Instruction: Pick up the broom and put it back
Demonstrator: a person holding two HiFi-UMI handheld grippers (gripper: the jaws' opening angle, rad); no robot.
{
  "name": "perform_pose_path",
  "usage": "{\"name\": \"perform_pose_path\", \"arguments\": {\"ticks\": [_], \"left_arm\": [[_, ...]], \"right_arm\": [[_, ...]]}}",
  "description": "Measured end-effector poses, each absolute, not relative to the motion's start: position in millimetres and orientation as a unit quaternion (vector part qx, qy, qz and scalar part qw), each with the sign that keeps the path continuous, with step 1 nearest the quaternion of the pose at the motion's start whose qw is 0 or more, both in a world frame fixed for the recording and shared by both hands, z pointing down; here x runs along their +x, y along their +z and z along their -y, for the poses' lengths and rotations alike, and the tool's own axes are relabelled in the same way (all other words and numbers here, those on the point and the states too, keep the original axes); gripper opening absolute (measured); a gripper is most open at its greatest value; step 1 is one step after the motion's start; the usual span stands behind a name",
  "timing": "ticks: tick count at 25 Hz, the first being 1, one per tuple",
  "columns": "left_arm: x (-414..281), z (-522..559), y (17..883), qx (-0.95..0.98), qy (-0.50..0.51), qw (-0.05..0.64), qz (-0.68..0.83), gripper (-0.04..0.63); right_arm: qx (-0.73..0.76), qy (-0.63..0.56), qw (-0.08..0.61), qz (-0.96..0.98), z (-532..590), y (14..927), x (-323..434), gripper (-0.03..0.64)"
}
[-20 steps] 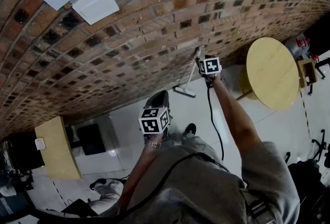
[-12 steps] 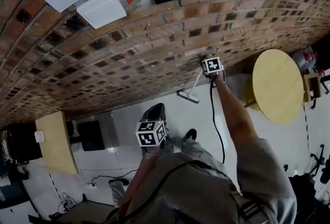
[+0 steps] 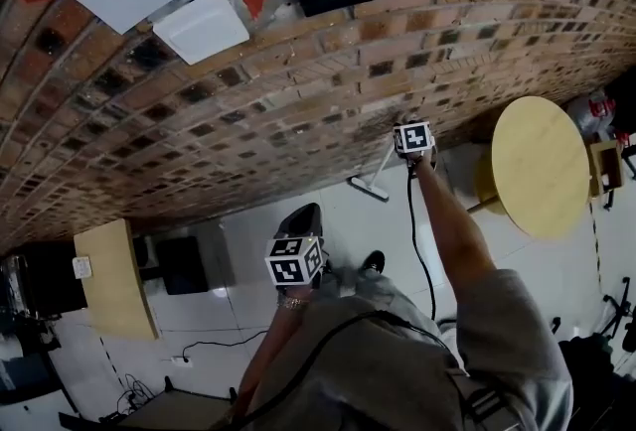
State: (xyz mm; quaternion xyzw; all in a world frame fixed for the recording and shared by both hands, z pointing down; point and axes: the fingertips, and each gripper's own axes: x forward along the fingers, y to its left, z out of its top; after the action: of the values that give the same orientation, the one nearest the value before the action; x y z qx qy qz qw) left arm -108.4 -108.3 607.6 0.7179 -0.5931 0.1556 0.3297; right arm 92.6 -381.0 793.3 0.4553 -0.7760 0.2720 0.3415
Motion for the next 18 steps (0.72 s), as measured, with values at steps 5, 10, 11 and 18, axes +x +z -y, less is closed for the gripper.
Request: {"name": "perform_pose_path", "arguments": {"ticks": [5, 10, 11, 18], "left_arm": [[-98.8, 113.0, 605.4, 0.735, 0.162, 0.323, 0.574, -0.014], [-95.0, 123.0, 594.9, 0.754, 0.155, 0.307, 0.559, -0.014], [-94.2, 125.1, 593.0, 0.758, 0.153, 0.305, 0.556, -0.014], [-84.7, 143.0, 572.8, 0.786, 0.134, 0.282, 0.533, -0.014]], "right_arm": [[0.46, 0.249, 0.292, 0.801, 325.9, 785.0, 83.8, 0.098], [0.461, 0.232, 0.265, 0.815, 271.1, 759.0, 70.9, 0.098], [0.461, 0.226, 0.259, 0.818, 261.4, 747.8, 68.0, 0.098], [0.472, 0.17, 0.167, 0.849, 215.5, 620.9, 47.8, 0.098]]}}
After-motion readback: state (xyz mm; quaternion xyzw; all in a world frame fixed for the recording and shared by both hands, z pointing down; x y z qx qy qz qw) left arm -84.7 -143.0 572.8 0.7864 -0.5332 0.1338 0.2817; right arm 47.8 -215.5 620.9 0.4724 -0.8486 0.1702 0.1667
